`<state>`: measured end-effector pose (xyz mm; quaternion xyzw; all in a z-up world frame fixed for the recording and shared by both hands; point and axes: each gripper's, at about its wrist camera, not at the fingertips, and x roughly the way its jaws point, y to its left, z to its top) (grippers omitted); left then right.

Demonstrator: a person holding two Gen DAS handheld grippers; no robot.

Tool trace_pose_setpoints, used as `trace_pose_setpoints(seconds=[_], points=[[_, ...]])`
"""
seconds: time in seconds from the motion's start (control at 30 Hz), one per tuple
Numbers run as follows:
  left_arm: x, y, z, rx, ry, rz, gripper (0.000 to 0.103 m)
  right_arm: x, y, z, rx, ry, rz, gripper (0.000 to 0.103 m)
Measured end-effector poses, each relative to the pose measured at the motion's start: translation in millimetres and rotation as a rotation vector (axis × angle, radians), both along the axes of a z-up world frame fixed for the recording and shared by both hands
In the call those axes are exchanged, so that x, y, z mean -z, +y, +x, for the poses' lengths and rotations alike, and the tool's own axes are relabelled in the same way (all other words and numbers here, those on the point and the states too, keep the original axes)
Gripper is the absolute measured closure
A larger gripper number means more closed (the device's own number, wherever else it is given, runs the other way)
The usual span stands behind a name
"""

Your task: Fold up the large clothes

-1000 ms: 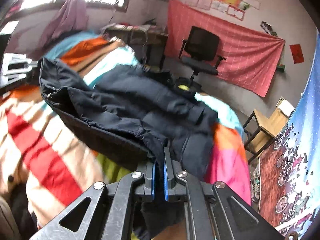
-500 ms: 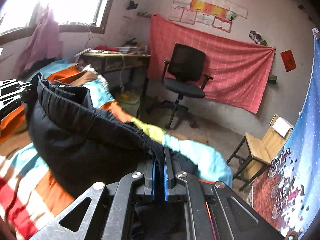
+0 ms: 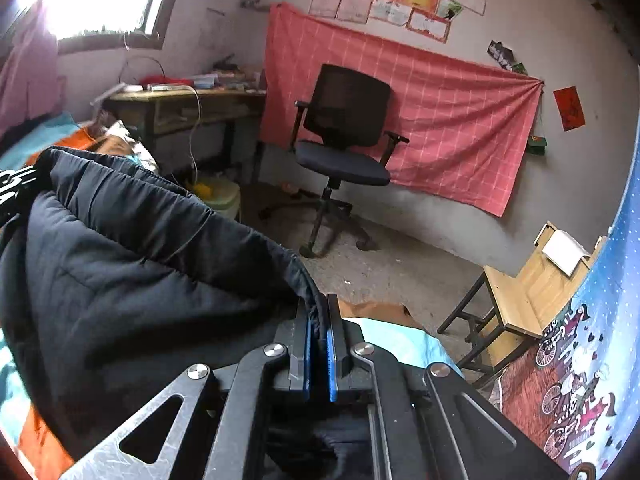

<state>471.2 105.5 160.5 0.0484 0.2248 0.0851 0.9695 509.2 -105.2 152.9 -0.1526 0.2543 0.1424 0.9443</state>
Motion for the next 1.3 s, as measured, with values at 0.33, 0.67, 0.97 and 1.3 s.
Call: trace_pose_setpoints(seconds=[0.33,0.67,0.97,1.3], points=[[54.1,-1.3,65.5,-0.009,0.154,0.003,0.099,57.8,10.9,64.0,0.067,0.123,-0.003,0.097],[74.6,5.9,82.0,0.023,0.212,-0.053,0.094,93.5,19.5,88.3,0.067,0.195,-0.061,0.094],[43.9,18.1,33.7,0.126,0.051,-0.193,0.033,78.9,-5.9,74.2,0.079,0.114,0.096,0.028],[54.0,7.3,-22.6,0.294,0.073,-0.233,0.017,71.6,-21.1,-0.5,-0.065,0.055,0.265,0.018]])
